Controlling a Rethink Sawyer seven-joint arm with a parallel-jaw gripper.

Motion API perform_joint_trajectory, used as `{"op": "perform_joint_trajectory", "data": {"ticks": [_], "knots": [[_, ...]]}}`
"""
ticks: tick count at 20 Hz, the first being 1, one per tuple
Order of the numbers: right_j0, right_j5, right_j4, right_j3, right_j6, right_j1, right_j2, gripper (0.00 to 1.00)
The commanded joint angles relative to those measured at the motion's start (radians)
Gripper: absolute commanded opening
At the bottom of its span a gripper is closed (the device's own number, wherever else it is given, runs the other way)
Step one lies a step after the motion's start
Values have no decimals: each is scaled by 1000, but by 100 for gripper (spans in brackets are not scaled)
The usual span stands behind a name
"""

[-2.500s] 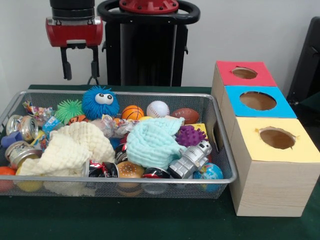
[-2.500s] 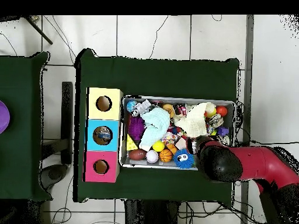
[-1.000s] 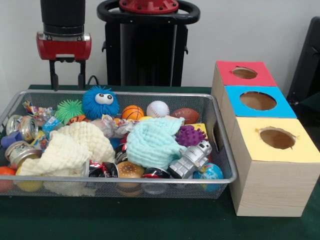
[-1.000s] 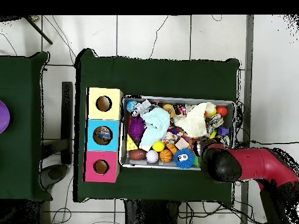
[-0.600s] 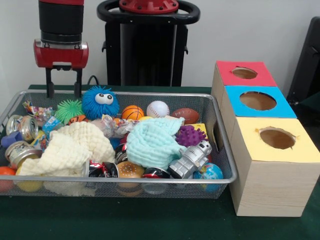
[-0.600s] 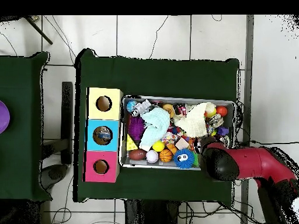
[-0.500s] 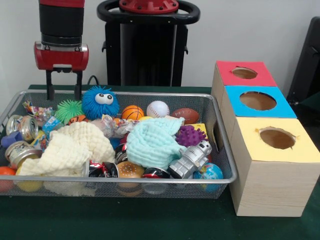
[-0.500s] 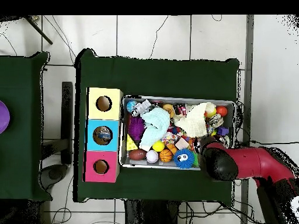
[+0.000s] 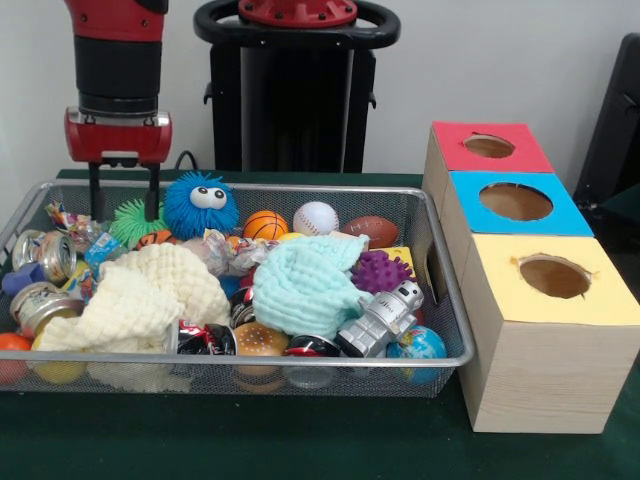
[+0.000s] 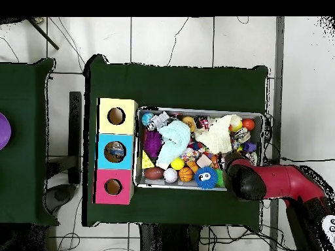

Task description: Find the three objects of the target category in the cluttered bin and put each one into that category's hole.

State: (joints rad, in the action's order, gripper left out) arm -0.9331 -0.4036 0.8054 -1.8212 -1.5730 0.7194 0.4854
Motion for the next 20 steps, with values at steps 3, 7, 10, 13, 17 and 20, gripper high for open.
{"op": "perform_joint_trajectory", "data": {"ticks": [3,7,10,13,17,20], "knots": [[39,82,75,99,-73,-90,-86,100],[44,96,70,111,-62,-103,-100,100],[51,111,72,124,-57,-117,-114,100],[57,130,74,139,-54,-136,-128,100],[55,145,74,160,-40,-169,-133,100],[52,155,75,170,-31,-187,-134,100]]}}
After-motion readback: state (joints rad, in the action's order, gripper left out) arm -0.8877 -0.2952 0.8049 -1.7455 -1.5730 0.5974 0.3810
